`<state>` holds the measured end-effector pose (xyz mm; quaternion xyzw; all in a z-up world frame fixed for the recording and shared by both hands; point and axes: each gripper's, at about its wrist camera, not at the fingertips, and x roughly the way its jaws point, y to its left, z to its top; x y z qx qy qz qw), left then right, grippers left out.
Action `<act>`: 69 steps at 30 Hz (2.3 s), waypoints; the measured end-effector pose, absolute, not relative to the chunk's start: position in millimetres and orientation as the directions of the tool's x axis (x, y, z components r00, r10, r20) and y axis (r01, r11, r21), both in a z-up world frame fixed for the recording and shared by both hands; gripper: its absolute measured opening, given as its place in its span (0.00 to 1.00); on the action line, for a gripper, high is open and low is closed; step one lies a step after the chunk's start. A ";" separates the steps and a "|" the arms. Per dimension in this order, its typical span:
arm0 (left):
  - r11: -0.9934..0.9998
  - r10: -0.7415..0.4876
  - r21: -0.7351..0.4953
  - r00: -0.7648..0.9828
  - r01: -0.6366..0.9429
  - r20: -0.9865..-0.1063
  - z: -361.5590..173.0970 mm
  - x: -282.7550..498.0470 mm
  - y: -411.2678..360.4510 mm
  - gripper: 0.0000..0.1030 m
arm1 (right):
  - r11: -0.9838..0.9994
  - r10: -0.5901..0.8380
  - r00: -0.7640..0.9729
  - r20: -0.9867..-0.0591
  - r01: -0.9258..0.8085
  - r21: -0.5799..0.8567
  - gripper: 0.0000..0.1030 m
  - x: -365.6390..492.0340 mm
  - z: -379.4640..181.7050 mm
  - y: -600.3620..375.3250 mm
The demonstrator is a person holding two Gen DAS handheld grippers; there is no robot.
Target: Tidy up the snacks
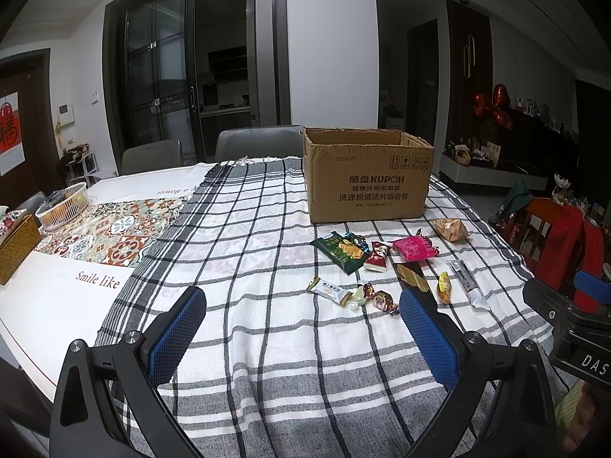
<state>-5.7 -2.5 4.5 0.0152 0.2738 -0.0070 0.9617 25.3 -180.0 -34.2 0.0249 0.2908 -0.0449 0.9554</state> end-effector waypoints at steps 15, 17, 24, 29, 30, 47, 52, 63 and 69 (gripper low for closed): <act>0.999 -0.005 0.025 0.851 0.021 -0.526 4.4 -5.7 -2.6 1.00 | 0.995 -0.071 0.827 -0.558 0.099 0.021 0.99 25.3 -33.4 -181.9; 0.999 -0.006 0.025 0.850 0.022 -0.526 4.4 -5.9 -2.7 1.00 | 0.995 -0.071 0.826 -0.559 0.100 0.020 0.99 25.3 -32.9 -182.3; 0.999 -0.007 0.023 0.847 0.023 -0.531 6.7 -2.9 0.6 1.00 | 0.996 -0.065 0.825 -0.562 0.089 0.015 0.99 26.4 -35.9 -174.9; 0.999 -0.017 0.026 0.835 0.038 -0.550 3.5 5.5 4.2 1.00 | 0.998 -0.050 0.824 -0.565 0.065 0.006 0.99 34.7 -40.5 -172.2; 0.998 -0.025 0.031 0.834 0.050 -0.552 2.1 7.6 4.4 1.00 | 0.998 -0.047 0.826 -0.562 0.056 -0.001 0.99 36.6 -40.4 -171.7; 0.946 -0.169 0.128 0.788 0.299 -0.592 -24.2 64.9 -0.2 0.73 | 0.974 0.124 0.818 -0.561 -0.207 -0.088 0.74 104.2 -60.4 -130.9; 0.911 -0.230 0.128 0.739 0.393 -0.633 -38.2 83.6 -5.9 0.63 | 0.954 0.183 0.758 -0.626 -0.290 -0.072 0.62 126.0 -84.0 -119.4; 0.842 -0.315 0.103 0.637 0.530 -0.703 -73.3 115.3 -25.1 0.35 | 0.922 0.255 0.651 -0.715 -0.386 -0.022 0.41 157.1 -124.9 -114.4; 0.823 -0.331 0.085 0.596 0.561 -0.732 -84.7 124.9 -31.7 0.28 | 0.908 0.279 0.614 -0.739 -0.420 -0.006 0.32 166.8 -134.1 -113.8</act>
